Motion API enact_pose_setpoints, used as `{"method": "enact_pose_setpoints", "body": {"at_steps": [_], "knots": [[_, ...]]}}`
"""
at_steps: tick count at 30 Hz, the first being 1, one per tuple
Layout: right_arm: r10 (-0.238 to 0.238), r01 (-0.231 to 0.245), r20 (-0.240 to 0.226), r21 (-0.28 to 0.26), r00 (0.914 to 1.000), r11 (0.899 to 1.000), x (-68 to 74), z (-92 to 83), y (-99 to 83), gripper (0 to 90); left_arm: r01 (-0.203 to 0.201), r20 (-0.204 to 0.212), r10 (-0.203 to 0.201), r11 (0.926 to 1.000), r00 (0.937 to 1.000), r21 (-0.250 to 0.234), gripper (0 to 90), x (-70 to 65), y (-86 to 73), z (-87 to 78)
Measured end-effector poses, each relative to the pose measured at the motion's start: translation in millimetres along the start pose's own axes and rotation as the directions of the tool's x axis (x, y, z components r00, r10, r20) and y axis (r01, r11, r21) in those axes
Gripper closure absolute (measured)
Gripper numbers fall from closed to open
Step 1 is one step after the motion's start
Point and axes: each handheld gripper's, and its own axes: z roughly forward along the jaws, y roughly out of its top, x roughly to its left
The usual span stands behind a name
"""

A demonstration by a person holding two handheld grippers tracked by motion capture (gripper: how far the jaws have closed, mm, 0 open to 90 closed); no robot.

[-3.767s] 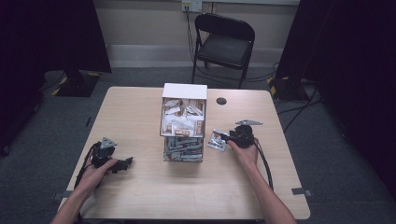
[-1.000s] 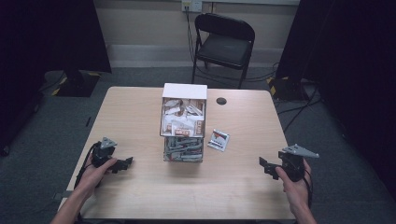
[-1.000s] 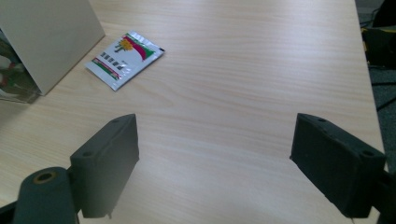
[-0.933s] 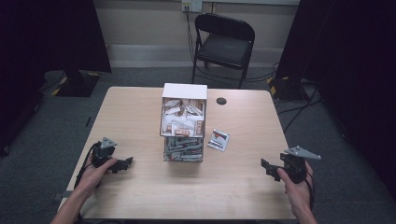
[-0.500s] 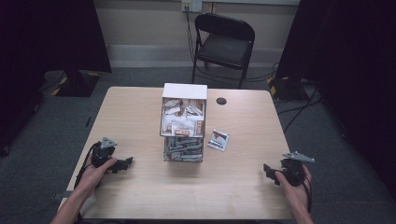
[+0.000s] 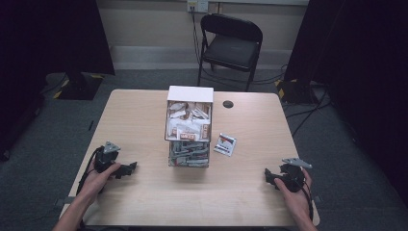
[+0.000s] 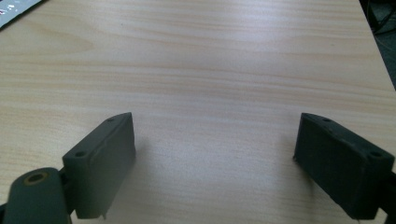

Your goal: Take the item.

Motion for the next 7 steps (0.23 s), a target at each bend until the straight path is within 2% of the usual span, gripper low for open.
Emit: {"method": "enact_pose_setpoints", "body": {"at_steps": [7], "knots": [[0.005,-0.005,0.007,0.000,1.0000,1.000,1.1,0.2,0.1,11.4,0.000,0.000,0.000,1.0000,1.0000,0.000,0.0,0.0,0.0,0.0]]}}
